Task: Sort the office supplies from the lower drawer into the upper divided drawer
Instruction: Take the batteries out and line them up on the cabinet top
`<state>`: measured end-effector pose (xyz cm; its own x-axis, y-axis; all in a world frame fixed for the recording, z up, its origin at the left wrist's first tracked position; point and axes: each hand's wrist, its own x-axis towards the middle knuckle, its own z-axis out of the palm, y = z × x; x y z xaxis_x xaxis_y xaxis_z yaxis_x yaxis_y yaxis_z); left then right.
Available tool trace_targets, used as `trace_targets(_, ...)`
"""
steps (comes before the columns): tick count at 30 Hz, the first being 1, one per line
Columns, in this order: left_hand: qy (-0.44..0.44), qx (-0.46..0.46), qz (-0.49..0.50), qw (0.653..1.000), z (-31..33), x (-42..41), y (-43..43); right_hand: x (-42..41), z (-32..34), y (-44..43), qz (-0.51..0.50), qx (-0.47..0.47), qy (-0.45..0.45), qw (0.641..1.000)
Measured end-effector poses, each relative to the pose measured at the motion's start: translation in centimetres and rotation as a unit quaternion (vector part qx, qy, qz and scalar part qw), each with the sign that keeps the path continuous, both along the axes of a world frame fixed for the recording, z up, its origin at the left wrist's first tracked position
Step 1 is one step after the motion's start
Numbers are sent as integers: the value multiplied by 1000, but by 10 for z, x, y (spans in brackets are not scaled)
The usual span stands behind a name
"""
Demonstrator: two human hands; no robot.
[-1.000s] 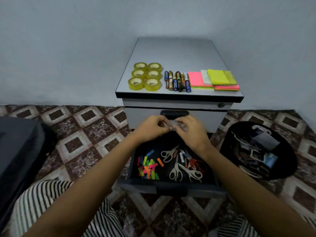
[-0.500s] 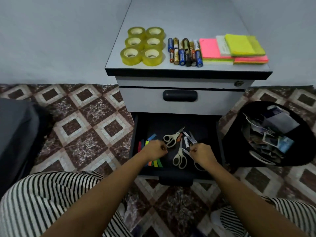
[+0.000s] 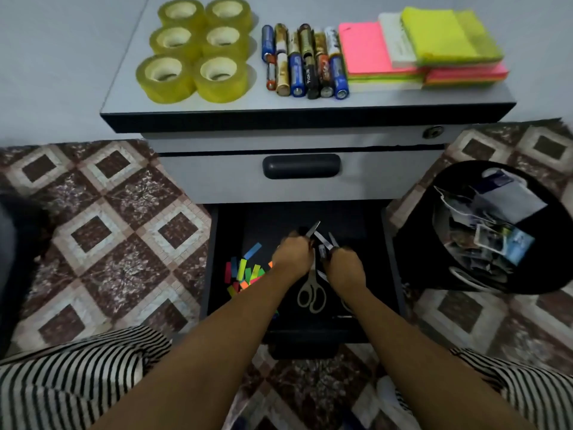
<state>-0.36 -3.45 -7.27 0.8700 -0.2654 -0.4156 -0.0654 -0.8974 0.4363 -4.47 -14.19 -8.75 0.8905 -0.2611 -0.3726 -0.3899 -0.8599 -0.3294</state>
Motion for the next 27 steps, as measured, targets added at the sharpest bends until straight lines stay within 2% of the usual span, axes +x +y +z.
trace_targets(5,-22,74,1,997,-6,3,-11,7,-7,0,31,-39,20,999)
trace_targets(8,-14,89,16,996,-8,5,-14,8,-11,-1,48,-45,10,998)
trace_targets(11,7,79,37,996,-8,4,-15,9,-12,-1,-13,8,0,1000)
trace_targets(17,76,-56,131,987,0,-2,-4,3,-2,-1,-100,117,-28,988)
trace_targets(23,81,-161,150,972,26,-9,6,-5,32,-1,-163,194,-55,966)
trace_targets(27,104,-240,167,951,52,-12,10,-8,65,0,-160,232,-84,956)
